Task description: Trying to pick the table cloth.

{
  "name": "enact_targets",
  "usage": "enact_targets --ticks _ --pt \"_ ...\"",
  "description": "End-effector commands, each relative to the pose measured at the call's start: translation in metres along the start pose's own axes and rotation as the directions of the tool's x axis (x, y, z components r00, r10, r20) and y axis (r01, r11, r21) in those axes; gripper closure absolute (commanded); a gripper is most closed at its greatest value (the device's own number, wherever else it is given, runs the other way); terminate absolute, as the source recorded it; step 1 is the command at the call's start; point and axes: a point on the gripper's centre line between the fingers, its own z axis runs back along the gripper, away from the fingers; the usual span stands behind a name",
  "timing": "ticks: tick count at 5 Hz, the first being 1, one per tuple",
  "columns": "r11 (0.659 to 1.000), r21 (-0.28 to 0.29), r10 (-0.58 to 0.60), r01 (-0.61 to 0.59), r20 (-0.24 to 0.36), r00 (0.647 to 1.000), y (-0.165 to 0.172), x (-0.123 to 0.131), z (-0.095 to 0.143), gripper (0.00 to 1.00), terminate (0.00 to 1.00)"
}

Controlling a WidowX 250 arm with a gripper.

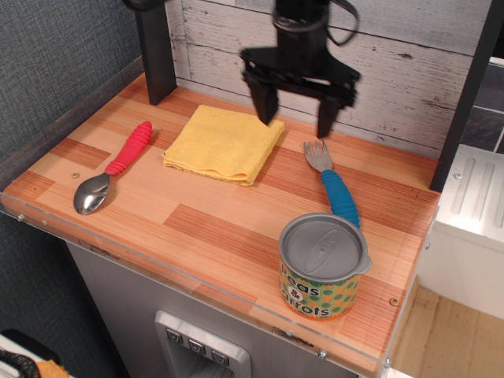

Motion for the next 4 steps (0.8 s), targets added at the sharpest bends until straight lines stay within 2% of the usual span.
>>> enact_targets --ticks 1,3,4 --pt "0.998 -0.066 0.006 -0.004 0.034 0.999 -0.0536 0.015 0.0211 0.0 0.0" --pt "0.998 -0.066 0.006 -0.004 0.034 0.999 -0.0536 0.015 0.0211 0.0 0.0" --pt "0.998 -0.066 0.006 -0.004 0.034 0.999 -0.0536 0.015 0.0211 0.0 1.0"
